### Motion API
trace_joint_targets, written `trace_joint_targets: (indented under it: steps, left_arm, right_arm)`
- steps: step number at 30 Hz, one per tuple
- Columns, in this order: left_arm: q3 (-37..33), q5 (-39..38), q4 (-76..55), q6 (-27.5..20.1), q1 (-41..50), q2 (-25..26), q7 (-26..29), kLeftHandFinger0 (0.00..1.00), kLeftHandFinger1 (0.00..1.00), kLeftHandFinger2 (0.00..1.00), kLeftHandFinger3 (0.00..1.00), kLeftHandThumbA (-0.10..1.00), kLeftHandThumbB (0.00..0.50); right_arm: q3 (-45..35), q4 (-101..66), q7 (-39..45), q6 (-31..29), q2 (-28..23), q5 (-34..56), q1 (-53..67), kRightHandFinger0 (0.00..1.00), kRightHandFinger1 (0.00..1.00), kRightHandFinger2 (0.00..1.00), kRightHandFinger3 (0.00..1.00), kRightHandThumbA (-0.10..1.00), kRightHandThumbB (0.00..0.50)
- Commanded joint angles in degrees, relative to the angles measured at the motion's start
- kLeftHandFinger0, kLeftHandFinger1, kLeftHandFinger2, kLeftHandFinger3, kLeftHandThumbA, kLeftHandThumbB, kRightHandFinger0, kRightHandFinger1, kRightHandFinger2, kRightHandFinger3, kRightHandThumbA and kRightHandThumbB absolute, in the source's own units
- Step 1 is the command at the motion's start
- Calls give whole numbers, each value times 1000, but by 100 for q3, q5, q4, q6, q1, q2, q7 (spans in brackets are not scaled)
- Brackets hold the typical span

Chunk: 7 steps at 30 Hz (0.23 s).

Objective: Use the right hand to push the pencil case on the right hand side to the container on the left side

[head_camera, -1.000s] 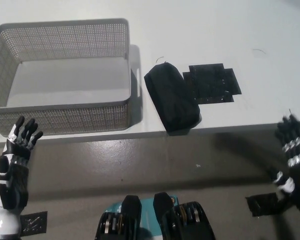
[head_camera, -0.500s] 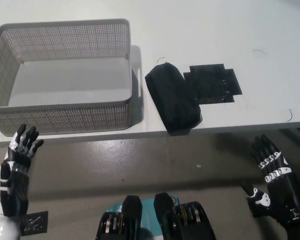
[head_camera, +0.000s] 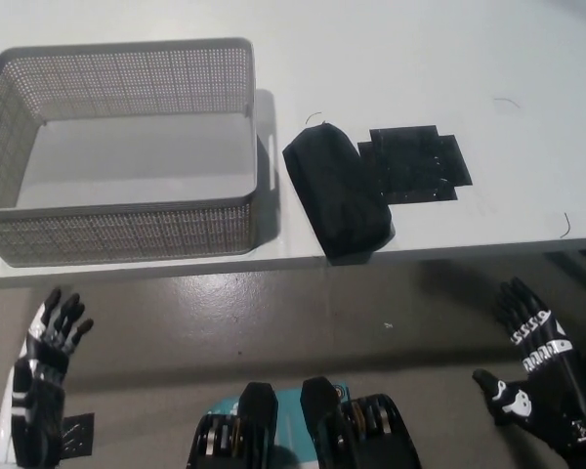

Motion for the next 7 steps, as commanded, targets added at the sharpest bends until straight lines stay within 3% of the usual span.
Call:
trace_joint_targets:
  steps: [1, 7]
  left_arm:
    - [7, 8, -184, -310, 259, -30, -32, 1000, 1000, 1000, 1000, 1000, 403]
    - [44, 199, -65, -390, 405, -213, -54, 1000, 1000, 1000, 1000, 1000, 381]
  right_arm:
    - [44, -219, 131, -132, -42, 59, 215, 1000, 1000, 1000, 1000, 1000, 317]
    - [13, -258, 163, -32, -171, 98, 276, 1000, 1000, 1000, 1000, 1000, 306]
